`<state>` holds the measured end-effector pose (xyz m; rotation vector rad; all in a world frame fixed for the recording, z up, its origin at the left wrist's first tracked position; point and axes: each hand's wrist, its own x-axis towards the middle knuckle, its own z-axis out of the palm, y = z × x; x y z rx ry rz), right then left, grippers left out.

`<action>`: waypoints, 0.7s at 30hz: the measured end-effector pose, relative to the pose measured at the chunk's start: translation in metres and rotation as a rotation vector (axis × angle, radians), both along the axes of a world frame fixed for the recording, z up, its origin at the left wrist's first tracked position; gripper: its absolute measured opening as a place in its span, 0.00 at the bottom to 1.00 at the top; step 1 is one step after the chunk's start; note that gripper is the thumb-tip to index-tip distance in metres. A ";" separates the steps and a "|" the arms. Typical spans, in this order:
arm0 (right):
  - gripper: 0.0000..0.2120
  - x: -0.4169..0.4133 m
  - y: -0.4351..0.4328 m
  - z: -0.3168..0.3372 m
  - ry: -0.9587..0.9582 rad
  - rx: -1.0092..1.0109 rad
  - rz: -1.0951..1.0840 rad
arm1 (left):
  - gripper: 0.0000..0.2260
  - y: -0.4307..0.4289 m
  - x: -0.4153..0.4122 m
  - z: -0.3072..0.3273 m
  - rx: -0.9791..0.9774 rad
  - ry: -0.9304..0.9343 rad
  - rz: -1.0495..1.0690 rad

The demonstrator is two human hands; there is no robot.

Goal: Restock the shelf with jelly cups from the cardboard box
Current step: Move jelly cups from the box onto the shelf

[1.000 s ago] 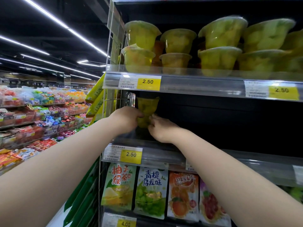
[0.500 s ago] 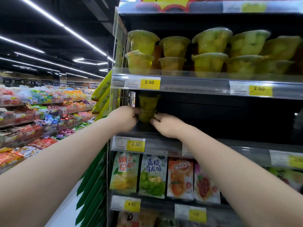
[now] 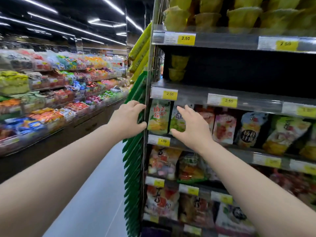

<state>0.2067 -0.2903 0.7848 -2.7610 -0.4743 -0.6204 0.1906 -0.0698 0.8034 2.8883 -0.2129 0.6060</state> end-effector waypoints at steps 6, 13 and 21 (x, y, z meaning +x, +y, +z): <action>0.38 -0.049 0.011 -0.069 0.134 -0.092 0.084 | 0.33 0.015 -0.068 -0.072 -0.049 0.167 0.106; 0.37 -0.104 0.028 -0.173 0.334 -0.134 0.127 | 0.38 0.035 -0.133 -0.185 -0.047 0.410 0.160; 0.36 -0.129 0.069 -0.279 0.592 -0.143 0.101 | 0.36 0.085 -0.147 -0.297 0.018 0.678 0.110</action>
